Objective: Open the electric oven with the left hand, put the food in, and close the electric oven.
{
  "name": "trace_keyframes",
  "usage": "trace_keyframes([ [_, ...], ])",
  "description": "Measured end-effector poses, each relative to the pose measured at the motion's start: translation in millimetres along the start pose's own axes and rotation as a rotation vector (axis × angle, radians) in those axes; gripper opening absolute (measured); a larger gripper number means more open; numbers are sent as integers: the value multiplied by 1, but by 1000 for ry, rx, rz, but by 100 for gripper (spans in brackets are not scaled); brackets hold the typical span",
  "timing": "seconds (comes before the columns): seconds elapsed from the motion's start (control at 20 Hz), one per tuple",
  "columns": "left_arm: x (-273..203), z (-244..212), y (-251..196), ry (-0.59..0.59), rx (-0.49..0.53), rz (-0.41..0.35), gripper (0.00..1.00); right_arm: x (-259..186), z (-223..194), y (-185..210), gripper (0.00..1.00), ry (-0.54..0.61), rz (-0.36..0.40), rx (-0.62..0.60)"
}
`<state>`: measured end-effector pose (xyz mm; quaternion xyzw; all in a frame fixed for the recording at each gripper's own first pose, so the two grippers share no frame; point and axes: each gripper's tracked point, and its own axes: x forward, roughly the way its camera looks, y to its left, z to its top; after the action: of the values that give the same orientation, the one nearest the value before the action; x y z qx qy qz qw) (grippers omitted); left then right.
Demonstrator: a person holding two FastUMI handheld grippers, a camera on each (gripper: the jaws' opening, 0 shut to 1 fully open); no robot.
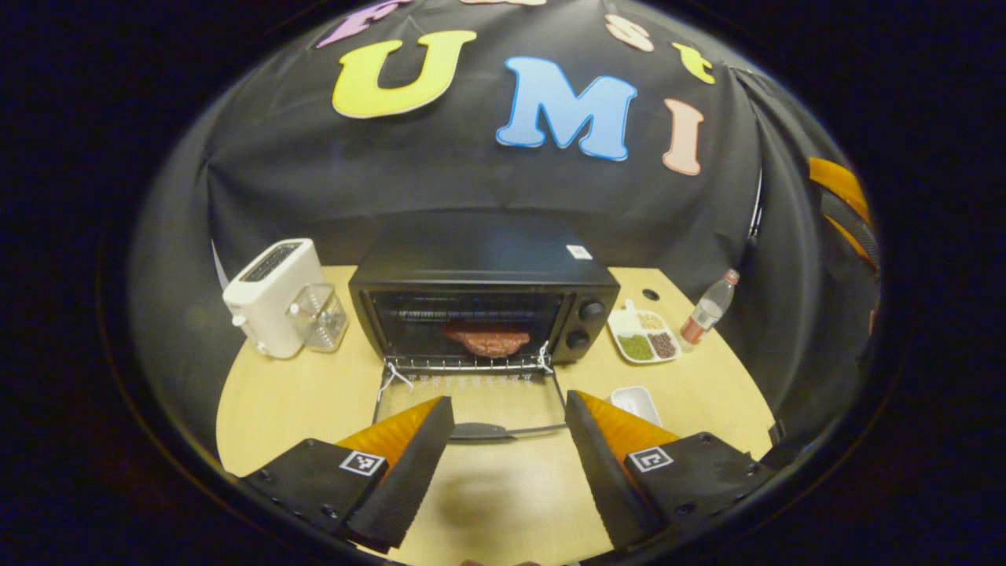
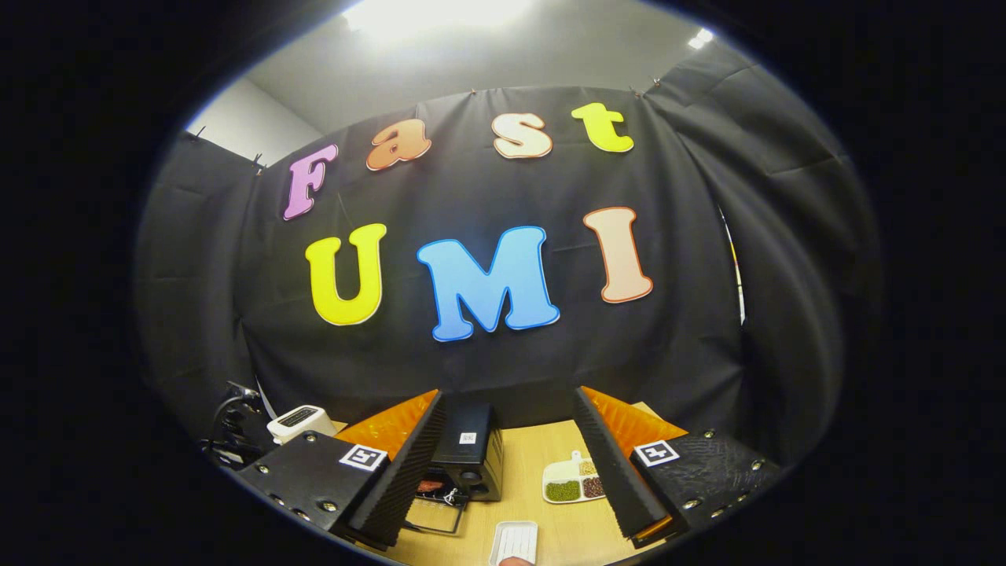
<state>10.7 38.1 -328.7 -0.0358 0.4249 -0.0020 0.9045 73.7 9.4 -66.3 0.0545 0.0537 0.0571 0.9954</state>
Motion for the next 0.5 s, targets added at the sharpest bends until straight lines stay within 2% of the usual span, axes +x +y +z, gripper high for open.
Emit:
trace_keyframes([
  [0.15,13,-21,7,84,0,18,99,0,-8,-2,98,18,-5,4],
  [0.2,18,-30,10,113,8,24,94,0,-11,-3,98,26,-4,4],
  [0.25,24,-39,9,148,18,18,99,1,-14,-3,98,35,-3,5],
  [0.3,28,-47,9,179,24,14,94,1,-17,-5,98,43,-5,5],
  [0.35,31,-55,9,206,31,16,97,0,-20,-6,98,49,-5,5],
  [0.5,41,-84,19,310,44,38,94,2,-25,-13,99,65,-18,0],
])
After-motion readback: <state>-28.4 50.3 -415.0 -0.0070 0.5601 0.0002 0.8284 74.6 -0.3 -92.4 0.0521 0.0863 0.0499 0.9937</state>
